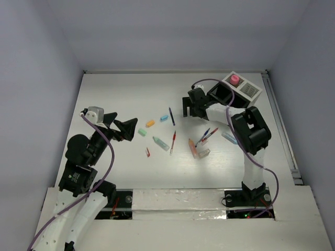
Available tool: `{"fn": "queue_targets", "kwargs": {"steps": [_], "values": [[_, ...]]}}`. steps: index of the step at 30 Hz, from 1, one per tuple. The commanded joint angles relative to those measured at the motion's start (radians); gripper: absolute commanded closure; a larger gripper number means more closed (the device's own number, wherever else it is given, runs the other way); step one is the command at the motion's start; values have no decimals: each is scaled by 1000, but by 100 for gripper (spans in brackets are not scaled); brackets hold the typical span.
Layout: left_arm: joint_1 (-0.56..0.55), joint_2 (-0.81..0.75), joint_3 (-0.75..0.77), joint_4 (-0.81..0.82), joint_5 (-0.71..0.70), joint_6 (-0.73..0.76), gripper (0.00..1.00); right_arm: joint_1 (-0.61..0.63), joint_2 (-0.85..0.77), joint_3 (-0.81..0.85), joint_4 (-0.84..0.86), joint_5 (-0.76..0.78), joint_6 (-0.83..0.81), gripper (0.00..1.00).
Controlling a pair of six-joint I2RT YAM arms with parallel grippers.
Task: Sort the stationery into containers
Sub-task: Move the storage box to the center of the board, then pick up the stationery from the center of the board.
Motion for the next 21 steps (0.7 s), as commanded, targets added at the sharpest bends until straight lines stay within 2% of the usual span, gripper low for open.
{"fn": "queue_targets", "kwargs": {"steps": [1, 13, 15, 18, 20, 21], "values": [[-6, 10, 8, 44, 16, -5, 1, 13, 38, 66, 75, 13, -19, 7], [-6, 9, 8, 44, 17, -4, 1, 32, 130, 154, 52, 52, -48, 16], [-6, 9, 8, 42, 16, -2, 1, 32, 125, 151, 49, 52, -48, 25], [-6, 7, 8, 44, 16, -4, 1, 32, 108, 137, 43, 51, -42, 32], [-6, 7, 8, 44, 16, -4, 1, 32, 90, 125, 38, 52, -35, 33], [-6, 7, 8, 45, 17, -4, 1, 32, 84, 120, 41, 46, -35, 42]]}}
